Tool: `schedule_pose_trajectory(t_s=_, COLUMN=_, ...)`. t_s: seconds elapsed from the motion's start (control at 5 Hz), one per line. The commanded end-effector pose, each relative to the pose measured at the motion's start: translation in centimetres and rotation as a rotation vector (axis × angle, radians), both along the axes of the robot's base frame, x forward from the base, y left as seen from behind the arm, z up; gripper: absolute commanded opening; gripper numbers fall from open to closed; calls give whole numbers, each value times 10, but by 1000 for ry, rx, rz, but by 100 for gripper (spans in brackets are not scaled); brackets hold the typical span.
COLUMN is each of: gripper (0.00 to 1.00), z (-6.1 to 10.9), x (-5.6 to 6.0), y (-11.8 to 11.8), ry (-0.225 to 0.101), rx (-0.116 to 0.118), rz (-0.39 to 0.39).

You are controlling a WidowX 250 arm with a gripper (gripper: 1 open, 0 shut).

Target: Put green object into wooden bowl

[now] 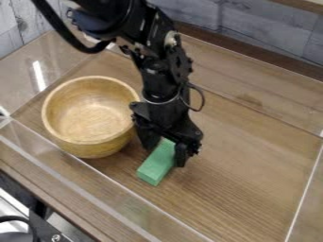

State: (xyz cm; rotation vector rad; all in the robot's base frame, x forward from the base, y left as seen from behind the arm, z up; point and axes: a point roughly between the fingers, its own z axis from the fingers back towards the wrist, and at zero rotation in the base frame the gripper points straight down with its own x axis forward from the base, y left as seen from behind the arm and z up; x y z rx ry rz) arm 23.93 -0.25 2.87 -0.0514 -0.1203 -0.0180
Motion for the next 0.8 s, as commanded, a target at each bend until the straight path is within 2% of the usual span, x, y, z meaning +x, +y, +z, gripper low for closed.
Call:
schedule_pose_trajectory(t_s=0.0, gripper=100, z=3, x=6, y=8, ry=-11, rx=-11, rz=78)
schedule_pose_trajectory(t_s=0.4, gripper=100, z=-8, x=8, y=25, ry=8, rx=-18, rz=-23)
schedule_pose_trajectory(t_s=0.6, gripper=100, z=-7, x=7, y=30, ry=15, rx=-23, rz=-63)
